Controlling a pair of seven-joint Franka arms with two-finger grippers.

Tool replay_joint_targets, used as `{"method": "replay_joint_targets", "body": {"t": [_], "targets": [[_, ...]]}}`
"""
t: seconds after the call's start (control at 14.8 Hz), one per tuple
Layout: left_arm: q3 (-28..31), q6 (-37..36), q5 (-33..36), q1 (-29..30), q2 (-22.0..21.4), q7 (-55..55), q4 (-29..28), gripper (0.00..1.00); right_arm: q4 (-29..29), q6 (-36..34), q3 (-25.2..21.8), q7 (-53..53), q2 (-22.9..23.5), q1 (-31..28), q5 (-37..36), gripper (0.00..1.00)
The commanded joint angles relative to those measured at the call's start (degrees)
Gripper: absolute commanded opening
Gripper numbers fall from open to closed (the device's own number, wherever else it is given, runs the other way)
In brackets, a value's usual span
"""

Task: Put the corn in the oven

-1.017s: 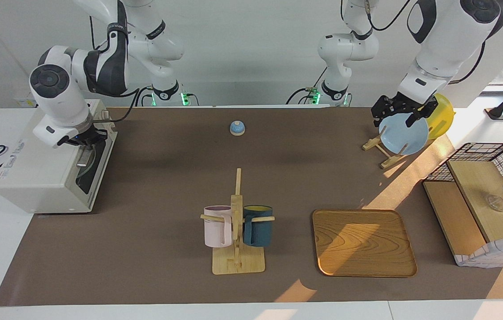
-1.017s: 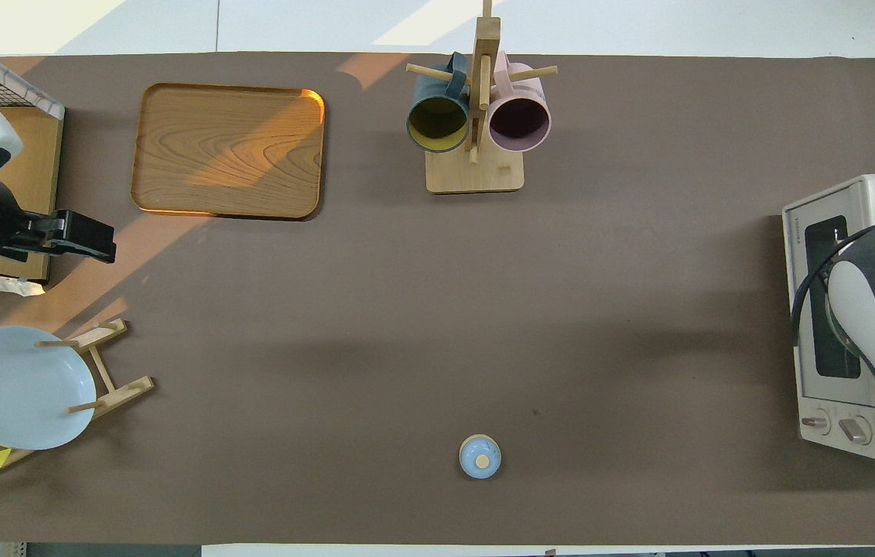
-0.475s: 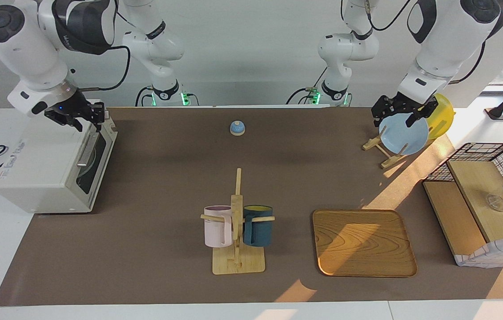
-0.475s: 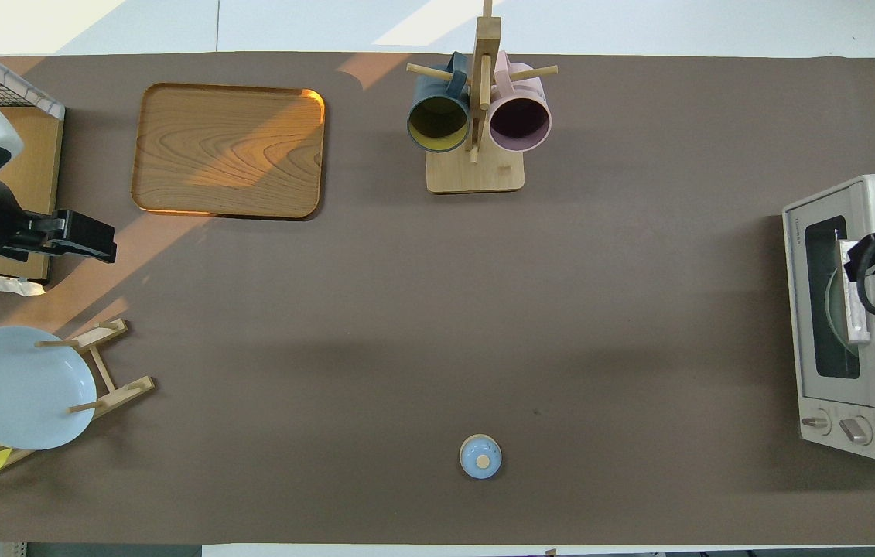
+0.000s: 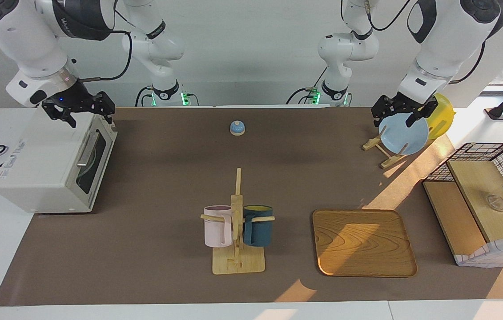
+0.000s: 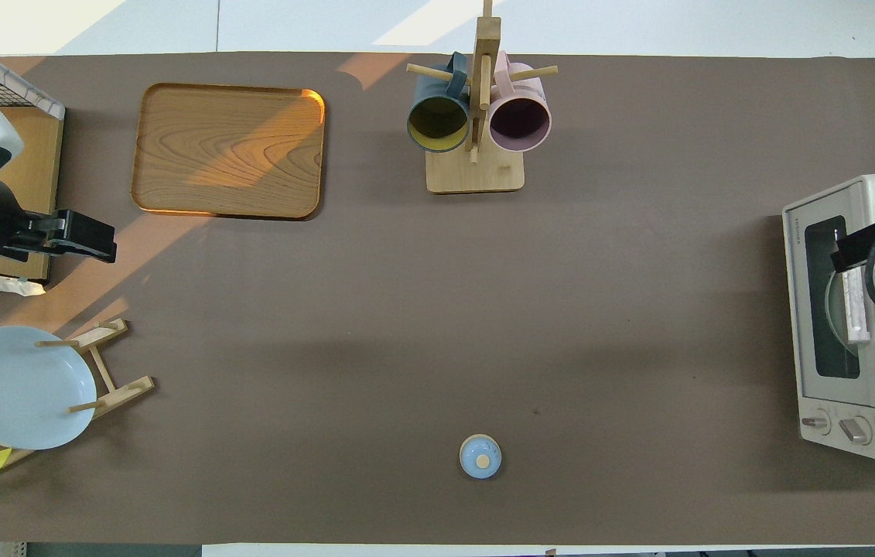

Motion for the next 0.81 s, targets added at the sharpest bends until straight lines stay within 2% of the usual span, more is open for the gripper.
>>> {"method": "replay_joint_targets", "body": {"t": [0.0, 0.75], "targets": [[-0.3, -0.51, -0.38, 0.7, -1.23, -0.44, -0.96, 1.0, 1.85, -1.36, 0.1, 1.92, 0.96, 0.76, 1.38, 1.0], [-0.3, -0.51, -0.38, 0.7, -1.23, -0.44, -0.96, 1.0, 2.29, -1.1, -0.78, 5.7, 1.05, 2.6, 1.55, 1.0]]}}
